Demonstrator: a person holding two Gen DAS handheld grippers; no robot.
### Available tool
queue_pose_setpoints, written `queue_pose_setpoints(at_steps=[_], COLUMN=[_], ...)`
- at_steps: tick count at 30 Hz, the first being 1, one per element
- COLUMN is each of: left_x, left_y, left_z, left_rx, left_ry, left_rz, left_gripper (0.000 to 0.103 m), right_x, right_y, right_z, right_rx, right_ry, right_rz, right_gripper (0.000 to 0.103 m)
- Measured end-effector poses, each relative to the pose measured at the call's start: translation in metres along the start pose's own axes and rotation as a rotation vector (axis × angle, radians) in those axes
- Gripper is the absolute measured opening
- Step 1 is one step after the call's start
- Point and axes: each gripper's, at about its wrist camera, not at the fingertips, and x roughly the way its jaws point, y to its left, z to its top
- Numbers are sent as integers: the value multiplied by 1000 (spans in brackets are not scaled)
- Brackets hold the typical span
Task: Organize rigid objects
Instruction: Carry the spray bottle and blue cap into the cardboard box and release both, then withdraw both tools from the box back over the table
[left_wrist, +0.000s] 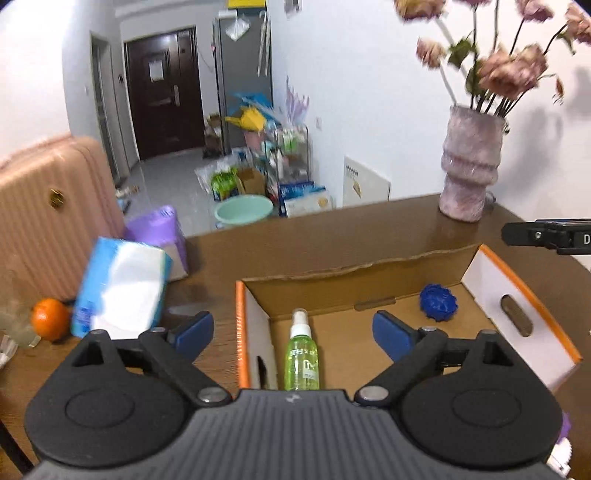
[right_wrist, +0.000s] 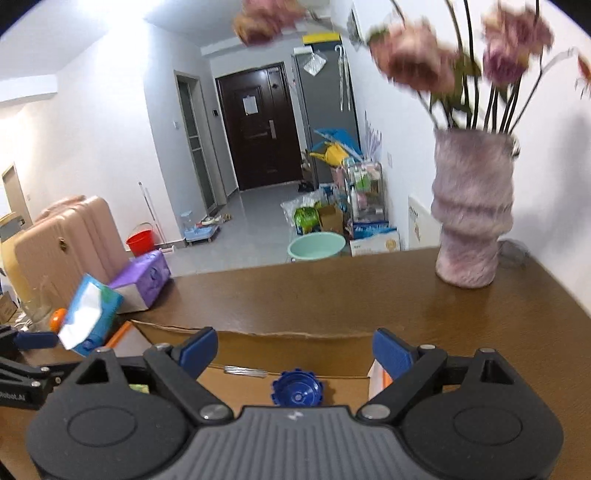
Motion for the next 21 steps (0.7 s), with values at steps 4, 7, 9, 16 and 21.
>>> queue_pose_setpoints(at_steps=[4,7,9,16,21], left_x=[-47,-83,-106,-175,-206], left_y=[2,5,6,4,-4], left_z=[1,-3,-10,-65,-133], left_rx=[-14,-21,-27,-19,-55], left_ry=[-55,-99,-131,-256,-292], left_rz=[9,12,13,46,28], left_gripper=[99,101,102,103,103], right_x=[-41,-69,-88,-150,-198], right_y=[20,33,42,69,93], right_z=[3,-2,-9,-65,-123], right_rx=[-58,-92,-116,-155,-194], right_ry=[-9,-10,-12,-65,-168], right_rz=[-6,-10,-13,-44,-79], right_gripper=[92,92,92,98,103])
